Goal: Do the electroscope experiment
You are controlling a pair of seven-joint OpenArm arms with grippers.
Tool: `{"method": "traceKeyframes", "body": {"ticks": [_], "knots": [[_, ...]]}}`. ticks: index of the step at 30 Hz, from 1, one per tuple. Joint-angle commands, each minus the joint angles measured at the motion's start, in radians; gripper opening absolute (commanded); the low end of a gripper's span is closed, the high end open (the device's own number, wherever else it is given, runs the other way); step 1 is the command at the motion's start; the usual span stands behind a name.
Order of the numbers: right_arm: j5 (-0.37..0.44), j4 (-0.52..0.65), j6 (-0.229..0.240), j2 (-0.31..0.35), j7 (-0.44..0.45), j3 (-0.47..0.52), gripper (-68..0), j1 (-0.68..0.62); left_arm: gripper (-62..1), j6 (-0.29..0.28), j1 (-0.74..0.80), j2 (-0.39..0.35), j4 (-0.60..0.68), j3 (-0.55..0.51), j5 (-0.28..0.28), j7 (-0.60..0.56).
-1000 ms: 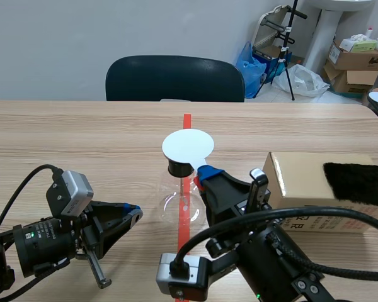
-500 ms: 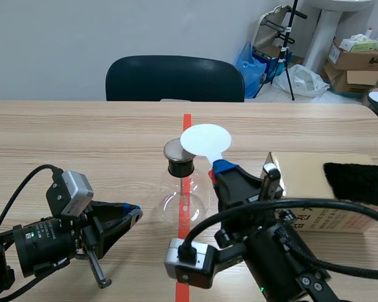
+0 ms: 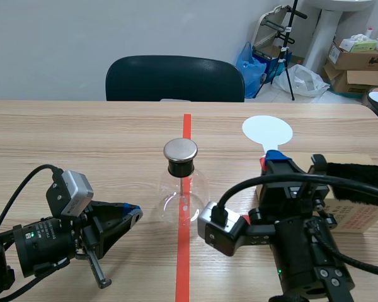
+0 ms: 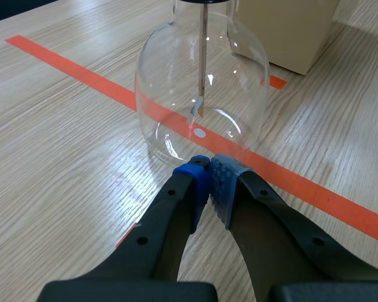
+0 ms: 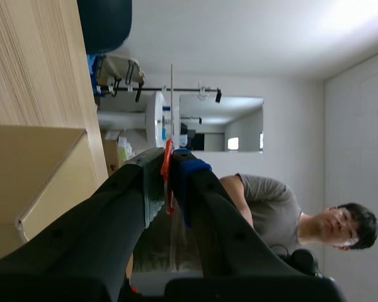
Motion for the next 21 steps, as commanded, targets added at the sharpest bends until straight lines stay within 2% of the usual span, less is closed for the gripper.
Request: {"method": "traceKeyframes", "body": {"ticks": [1,10,21], "knots": [[-0.001,0.013,-0.01,0.005,-0.025,0.003,-66.6,0.009,-57.7,-0.003,-0.003,0.0,0.024,-0.004,-0.007,-0.016],[-0.001,0.013,-0.01,0.005,-0.13,0.003,-66.6,0.009,-57.7,-0.003,-0.003,0.0,0.024,-0.004,-0.007,-0.016],[-0.001,0.013,-0.01,0.005,-0.145,0.003,-66.6,0.008,-57.7,-0.003,-0.003,0.0,0.024,-0.004,-0.007,-0.016]]}}
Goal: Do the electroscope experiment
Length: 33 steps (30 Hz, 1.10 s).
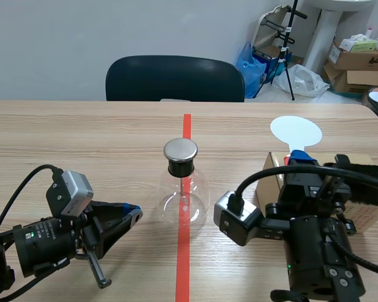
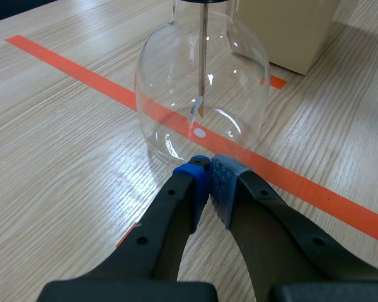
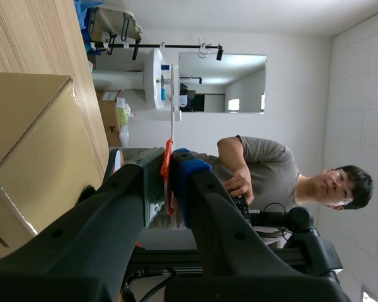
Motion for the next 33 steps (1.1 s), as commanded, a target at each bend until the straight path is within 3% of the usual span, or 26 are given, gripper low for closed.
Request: {"method": "traceKeyframes", "body": {"ticks": [1,10,26,33], "knots": [[-0.001,0.013,-0.01,0.005,0.005,0.003,-66.6,0.008,-57.7,-0.003,-0.003,0.0,0.024,-0.004,-0.007,-0.016],[-0.001,0.013,-0.01,0.005,0.135,0.003,-66.6,0.008,-57.7,-0.003,-0.003,0.0,0.024,-0.004,-0.007,-0.016],[-0.001,0.013,-0.01,0.005,0.557,0.003,-66.6,0.009,-57.7,-0.003,-0.003,0.0,0.024,-0.004,-0.007,-0.016],[-0.001,0.013,-0.01,0.005,0.624,0.003,-66.6,0.009,-57.7,-0.003,-0.003,0.0,0.024,-0.004,-0.007,-0.016]]}}
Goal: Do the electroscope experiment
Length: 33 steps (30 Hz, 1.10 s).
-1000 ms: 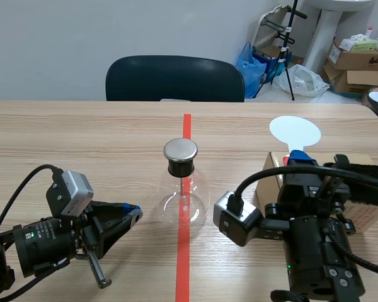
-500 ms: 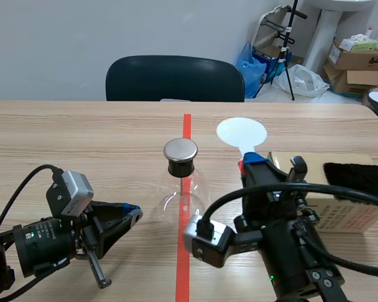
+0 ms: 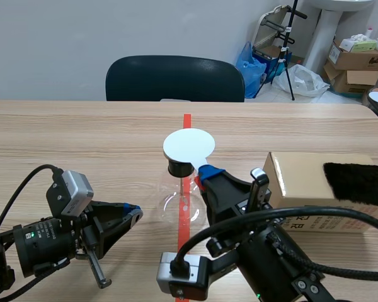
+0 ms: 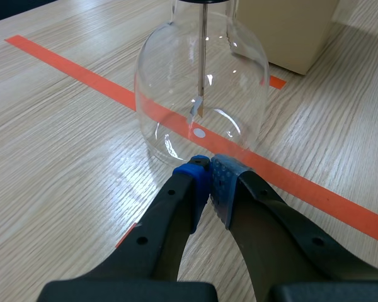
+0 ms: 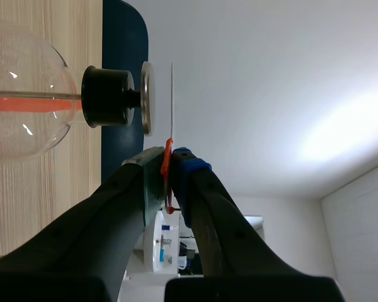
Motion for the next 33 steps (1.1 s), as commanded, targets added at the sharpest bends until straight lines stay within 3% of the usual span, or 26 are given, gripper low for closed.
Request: {"method": "traceKeyframes", "body": {"ticks": [1,24,33], "knots": [[-0.001,0.013,-0.01,0.005,0.004,0.003,-66.6,0.009,-57.7,-0.003,-0.003,0.0,0.024,-0.004,-0.007,-0.016],[-0.001,0.013,-0.01,0.005,-0.003,0.003,-66.6,0.009,-57.7,-0.003,-0.003,0.0,0.024,-0.004,-0.007,-0.016],[-0.001,0.013,-0.01,0.005,-0.164,0.003,-66.6,0.009,-57.7,-0.003,-0.003,0.0,0.024,-0.004,-0.007,-0.016]]}}
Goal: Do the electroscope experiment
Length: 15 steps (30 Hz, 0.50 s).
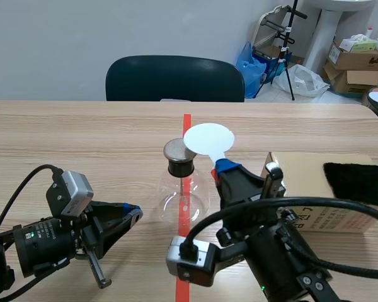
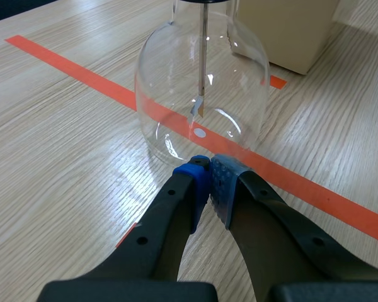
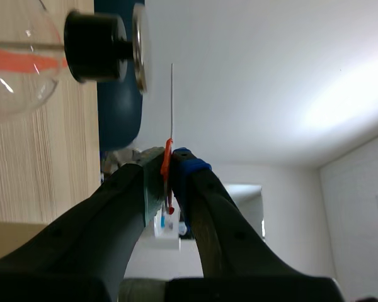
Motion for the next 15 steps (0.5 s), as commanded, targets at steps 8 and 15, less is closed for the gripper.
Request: {"method": "traceKeyframes", "body": {"ticks": [8,15], "knots": [[-0.001,0.013,-0.01,0.005,-0.209,0.003,-66.6,0.009,-57.7,-0.003,-0.003,0.0,0.024,-0.004,-0.007,-0.016],[-0.001,0.013,-0.01,0.005,-0.33,0.003,-66.6,0.008,-57.7,-0.003,-0.003,0.0,0.024,-0.004,-0.007,-0.016]]}}
